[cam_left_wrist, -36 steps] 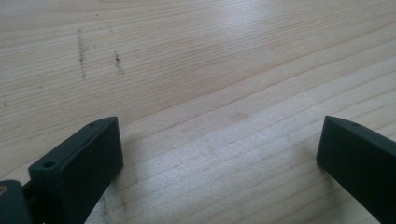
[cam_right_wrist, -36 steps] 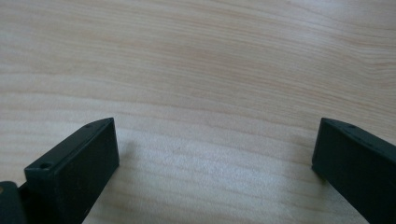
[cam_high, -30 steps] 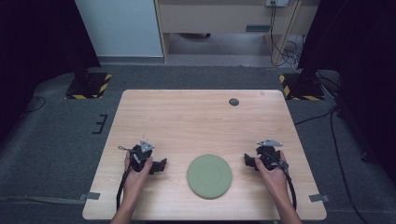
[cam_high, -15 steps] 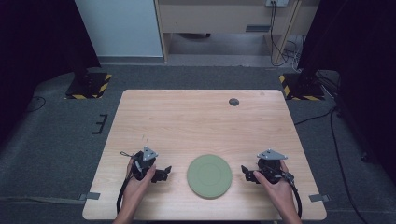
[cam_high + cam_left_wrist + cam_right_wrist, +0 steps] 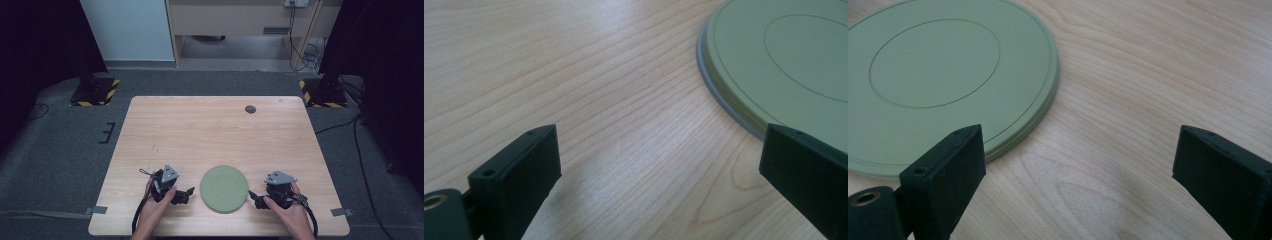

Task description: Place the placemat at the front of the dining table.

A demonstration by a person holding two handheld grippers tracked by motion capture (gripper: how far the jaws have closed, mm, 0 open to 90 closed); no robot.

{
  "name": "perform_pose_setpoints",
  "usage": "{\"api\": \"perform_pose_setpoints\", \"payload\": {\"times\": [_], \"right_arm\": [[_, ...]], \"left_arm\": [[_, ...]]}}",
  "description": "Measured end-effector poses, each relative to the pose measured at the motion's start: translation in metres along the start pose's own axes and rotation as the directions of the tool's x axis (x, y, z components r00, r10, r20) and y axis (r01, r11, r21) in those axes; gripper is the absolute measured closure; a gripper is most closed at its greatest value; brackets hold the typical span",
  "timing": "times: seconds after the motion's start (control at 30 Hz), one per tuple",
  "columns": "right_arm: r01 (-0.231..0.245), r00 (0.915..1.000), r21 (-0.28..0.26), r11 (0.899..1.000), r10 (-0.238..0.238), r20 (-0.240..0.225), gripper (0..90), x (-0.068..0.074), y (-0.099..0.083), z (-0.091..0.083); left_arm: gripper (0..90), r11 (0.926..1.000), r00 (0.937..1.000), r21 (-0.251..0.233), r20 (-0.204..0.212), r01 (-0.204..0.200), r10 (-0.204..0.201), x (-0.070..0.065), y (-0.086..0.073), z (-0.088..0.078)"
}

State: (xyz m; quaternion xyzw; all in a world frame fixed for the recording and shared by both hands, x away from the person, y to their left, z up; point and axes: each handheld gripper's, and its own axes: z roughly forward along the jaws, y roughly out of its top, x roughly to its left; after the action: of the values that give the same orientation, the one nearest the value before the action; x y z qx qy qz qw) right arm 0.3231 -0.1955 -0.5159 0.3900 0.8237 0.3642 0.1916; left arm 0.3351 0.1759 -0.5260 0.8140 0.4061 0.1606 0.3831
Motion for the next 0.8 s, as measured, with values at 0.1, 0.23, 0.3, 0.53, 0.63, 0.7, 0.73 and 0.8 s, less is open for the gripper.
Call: {"api": "perform_pose_setpoints", "payload": {"times": [0.1,0.23,0.3,0.53,0.63,0.7,0.73,0.8], "right_arm": [[0.003,1.0000,-0.003,1.000,-0.003,-0.004,6.8,0.001,0.000,0.000],[0.006,0.9999,0.002,1.000,-0.006,-0.016,7.8,0.002,0.000,0.001],[0.012,0.9997,0.007,1.000,-0.012,-0.021,8.0,0.003,-0.001,0.003],[0.024,0.9993,0.020,0.999,-0.024,-0.028,7.6,0.008,-0.001,0.006],[0.028,0.9991,0.026,0.999,-0.027,-0.032,7.5,0.011,0.000,0.008],[0.037,0.9988,0.031,0.999,-0.036,-0.034,7.4,0.013,0.000,0.010],[0.041,0.9987,0.033,0.999,-0.040,-0.032,6.7,0.014,0.000,0.011],[0.037,0.9989,0.032,0.999,-0.036,-0.031,6.8,0.014,0.000,0.011]], "left_arm": [[2.4,1.0000,0.9999,-0.004,0.011,0.005,-0.004,-0.003,0.001,0.001],[2.5,0.9999,0.9997,-0.010,0.024,-0.004,0.004,-0.007,0.001,0.003],[2.5,0.9999,0.9996,-0.010,0.028,-0.007,0.007,-0.009,0.002,0.005],[2.6,0.9997,0.9990,0.021,0.043,-0.013,0.012,-0.017,0.004,0.010],[2.6,0.9995,0.9991,0.025,0.037,-0.020,0.019,-0.018,0.004,0.011],[2.7,0.9995,0.9991,0.024,0.038,-0.021,0.021,-0.019,0.004,0.011],[2.7,0.9995,0.9990,0.022,0.038,-0.025,0.024,-0.020,0.005,0.012],[2.7,0.9992,0.9989,0.023,0.035,-0.032,0.031,-0.022,0.005,0.013]]}}
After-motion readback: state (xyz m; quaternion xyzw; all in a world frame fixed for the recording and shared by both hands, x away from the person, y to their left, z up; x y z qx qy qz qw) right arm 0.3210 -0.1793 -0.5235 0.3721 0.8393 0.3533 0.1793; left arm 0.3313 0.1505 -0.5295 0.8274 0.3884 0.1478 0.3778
